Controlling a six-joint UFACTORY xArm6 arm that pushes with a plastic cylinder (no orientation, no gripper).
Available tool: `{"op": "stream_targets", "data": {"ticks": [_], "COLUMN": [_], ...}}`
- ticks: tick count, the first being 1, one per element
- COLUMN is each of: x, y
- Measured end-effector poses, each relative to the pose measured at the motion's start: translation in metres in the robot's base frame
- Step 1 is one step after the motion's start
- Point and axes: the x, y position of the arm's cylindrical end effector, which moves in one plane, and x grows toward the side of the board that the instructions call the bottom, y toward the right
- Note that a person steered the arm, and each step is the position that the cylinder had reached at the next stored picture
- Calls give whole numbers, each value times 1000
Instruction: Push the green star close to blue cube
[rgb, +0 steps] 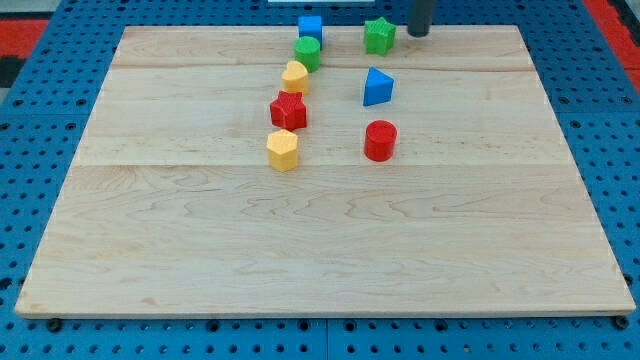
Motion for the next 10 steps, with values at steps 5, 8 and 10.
{"op": "stream_targets", "data": {"ticks": [5,8,10], "x": [26,54,32], "y": [-50,-49,-80]}}
